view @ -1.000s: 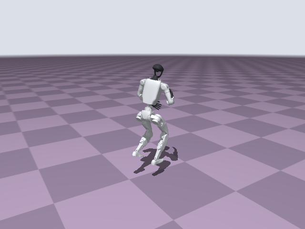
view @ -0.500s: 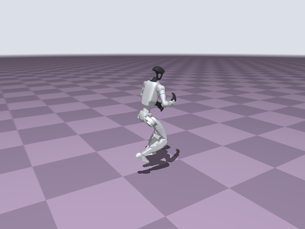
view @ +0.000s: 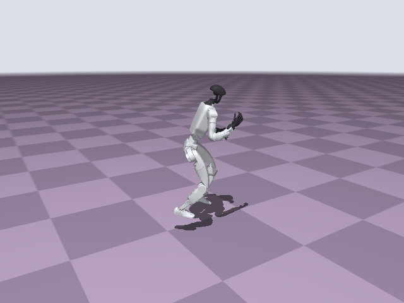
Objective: Sport exercise
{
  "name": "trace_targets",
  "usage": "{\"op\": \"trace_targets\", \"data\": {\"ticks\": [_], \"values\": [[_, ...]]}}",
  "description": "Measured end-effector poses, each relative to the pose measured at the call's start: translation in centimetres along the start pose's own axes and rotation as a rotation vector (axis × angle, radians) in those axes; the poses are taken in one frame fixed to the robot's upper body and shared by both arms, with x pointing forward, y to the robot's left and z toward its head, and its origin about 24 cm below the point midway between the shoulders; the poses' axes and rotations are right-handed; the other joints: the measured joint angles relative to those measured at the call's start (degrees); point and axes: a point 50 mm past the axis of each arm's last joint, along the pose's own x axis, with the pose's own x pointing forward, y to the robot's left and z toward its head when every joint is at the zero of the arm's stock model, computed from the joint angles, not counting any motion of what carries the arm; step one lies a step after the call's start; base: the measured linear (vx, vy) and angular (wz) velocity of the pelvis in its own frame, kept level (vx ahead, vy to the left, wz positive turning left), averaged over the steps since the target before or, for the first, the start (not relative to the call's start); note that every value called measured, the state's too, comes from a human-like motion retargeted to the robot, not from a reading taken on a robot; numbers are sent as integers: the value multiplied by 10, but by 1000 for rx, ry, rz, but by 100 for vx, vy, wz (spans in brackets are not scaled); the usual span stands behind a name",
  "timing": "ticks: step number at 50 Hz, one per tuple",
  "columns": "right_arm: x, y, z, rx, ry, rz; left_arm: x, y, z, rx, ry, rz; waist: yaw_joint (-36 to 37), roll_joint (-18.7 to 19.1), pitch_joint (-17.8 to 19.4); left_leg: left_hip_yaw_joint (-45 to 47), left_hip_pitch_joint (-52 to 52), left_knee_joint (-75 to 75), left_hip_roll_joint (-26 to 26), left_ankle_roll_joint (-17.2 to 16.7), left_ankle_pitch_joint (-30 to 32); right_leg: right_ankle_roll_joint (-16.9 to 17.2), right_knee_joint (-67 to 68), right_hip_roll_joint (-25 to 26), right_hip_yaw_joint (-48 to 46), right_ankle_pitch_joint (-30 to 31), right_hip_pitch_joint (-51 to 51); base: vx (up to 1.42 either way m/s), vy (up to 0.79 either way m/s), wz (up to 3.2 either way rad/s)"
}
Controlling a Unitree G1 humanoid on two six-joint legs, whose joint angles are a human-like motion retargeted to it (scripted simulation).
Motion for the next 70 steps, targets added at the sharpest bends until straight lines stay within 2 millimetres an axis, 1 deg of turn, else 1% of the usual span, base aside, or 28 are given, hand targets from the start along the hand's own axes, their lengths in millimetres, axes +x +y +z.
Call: {"op": "trace_targets", "data": {"ticks": [5, 10, 15, 20, 28, 36, 42, 45, 48, 52, 55, 60, 65, 70], "values": [[-1, 9, -14, 48, 54, 64, 19, 4, 18, 75, -64, -31, 9, -1, -8, -8, 6, -4, 15, 6, 1, -11, -26, 27, 11, -6, 7, -8, -12, -81], [-6, 18, -31, 71, 131, 138, 38, 5, 32, 153, -93, -94, 11, -5, -15, -12, 21, -16, 17, 15, -1, -15, -41, 46, 30, -4, 17, -4, -9, -75], [-15, 26, -46, 82, 207, 196, 55, 3, 44, 217, -114, -155, 6, -11, -21, -8, 37, -30, 14, 29, -7, -12, -44, 54, 52, -5, 23, -1, -6, -67], [-24, 33, -58, 77, 271, 251, 68, -3, 52, 258, -133, -209, -6, -16, -28, 7, 50, -35, 15, 50, -13, -4, -37, 55, 71, -8, 25, 2, -3, -60], [-34, 42, -67, 56, 330, 317, 80, -13, 64, 305, -180, -258, -26, -14, -30, 46, 75, -31, 33, 88, -49, 14, -26, 52, 100, -15, 29, 6, 0, -65], [-37, 44, -63, -12, 323, 387, 81, -21, 73, 348, -226, -260, -48, -3, -28, 97, 97, -24, 56, 120, -90, 32, -12, 36, 115, -18, 19, 11, 7, -74], [-38, 50, -61, -68, 319, 487, 78, -28, 69, 338, -215, -263, -60, 9, -28, 142, 105, -9, 79, 138, -124, 14, 27, -5, 64, -31, -1, 10, 12, -96], [-40, 54, -62, -94, 327, 552, 75, -31, 64, 326, -193, -271, -71, 16, -25, 163, 107, 4, 85, 148, -143, 13, 66, -32, 48, -17, -14, 9, 17, -86], [-44, 59, -64, -117, 347, 627, 72, -33, 57, 318, -160, -276, -84, 20, -18, 184, 108, 25, 87, 160, -163, 15, 133, -68, 29, 43, -26, 9, 19, -82], [-51, 66, -71, -154, 378, 745, 68, -34, 44, 319, -95, -285, -102, 27, -7, 202, 99, 65, 84, 176, -196, 24, 231, -86, 28, 85, -50, 9, 20, -72], [-56, 71, -76, -188, 396, 837, 66, -33, 35, 338, -44, -292, -112, 31, 1, 199, 81, 102, 75, 184, -232, 34, 305, -79, 33, 101, -69, 7, 19, -81], [-60, 76, -83, -262, 400, 956, 63, -27, 27, 395, 18, -280, -108, 37, 11, 172, 44, 174, 65, 190, -308, 44, 400, -37, 31, 100, -100, 5, 17, -108], [-60, 78, -88, -332, 376, 1019, 63, -19, 25, 447, 52, -262, -94, 41, 14, 166, 17, 232, 80, 201, -357, 37, 451, -2, 15, 73, -123, 4, 13, -112], [-60, 77, -89, -390, 343, 1072, 62, -14, 23, 490, 90, -280, -82, 44, 12, 165, -10, 277, 96, 213, -402, 19, 481, 16, 2, 29, -143, 4, 10, -99]]}}
